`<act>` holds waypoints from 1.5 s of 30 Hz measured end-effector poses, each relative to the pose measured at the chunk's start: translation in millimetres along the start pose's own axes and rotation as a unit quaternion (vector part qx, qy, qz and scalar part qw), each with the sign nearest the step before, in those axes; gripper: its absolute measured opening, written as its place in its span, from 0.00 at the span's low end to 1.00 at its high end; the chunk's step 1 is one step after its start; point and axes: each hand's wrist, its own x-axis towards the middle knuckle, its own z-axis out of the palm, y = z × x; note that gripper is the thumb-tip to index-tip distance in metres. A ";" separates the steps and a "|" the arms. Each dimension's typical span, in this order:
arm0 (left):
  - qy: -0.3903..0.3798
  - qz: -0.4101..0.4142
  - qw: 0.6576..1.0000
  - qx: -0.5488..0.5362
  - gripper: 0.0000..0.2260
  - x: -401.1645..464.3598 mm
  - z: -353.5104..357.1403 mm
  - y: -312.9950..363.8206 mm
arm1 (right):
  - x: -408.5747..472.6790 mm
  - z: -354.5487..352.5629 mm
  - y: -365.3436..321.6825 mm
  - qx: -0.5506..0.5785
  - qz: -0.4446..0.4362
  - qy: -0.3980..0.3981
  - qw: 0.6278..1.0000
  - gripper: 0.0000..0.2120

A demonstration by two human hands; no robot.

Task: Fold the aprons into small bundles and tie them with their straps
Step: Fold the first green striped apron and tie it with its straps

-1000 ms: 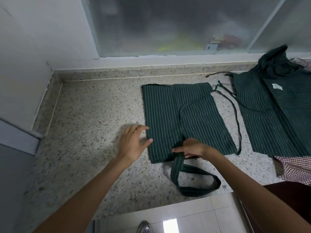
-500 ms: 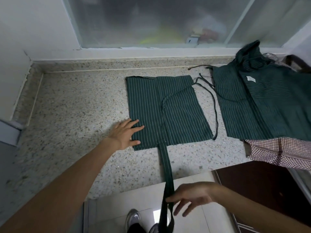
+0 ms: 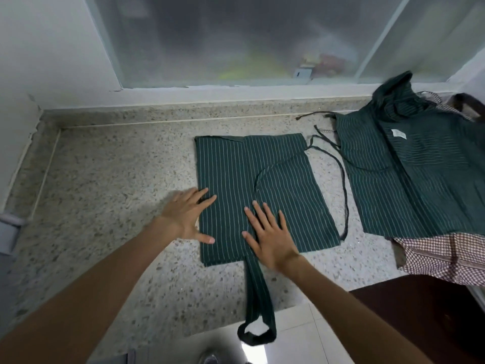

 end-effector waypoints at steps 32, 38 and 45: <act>0.215 -0.136 0.964 -0.078 0.39 137.1 -29.7 -49.7 | 156.8 -84.2 255.6 -0.077 0.021 0.162 0.984 0.22; 0.153 -0.106 0.974 -0.125 0.34 115.6 -53.9 -92.8 | 166.1 -122.4 234.9 -0.021 -0.002 0.194 0.981 0.12; 0.075 -0.135 0.945 -0.287 0.30 120.8 -94.1 -117.7 | 232.3 -143.4 161.1 0.084 -0.068 -0.029 0.994 0.30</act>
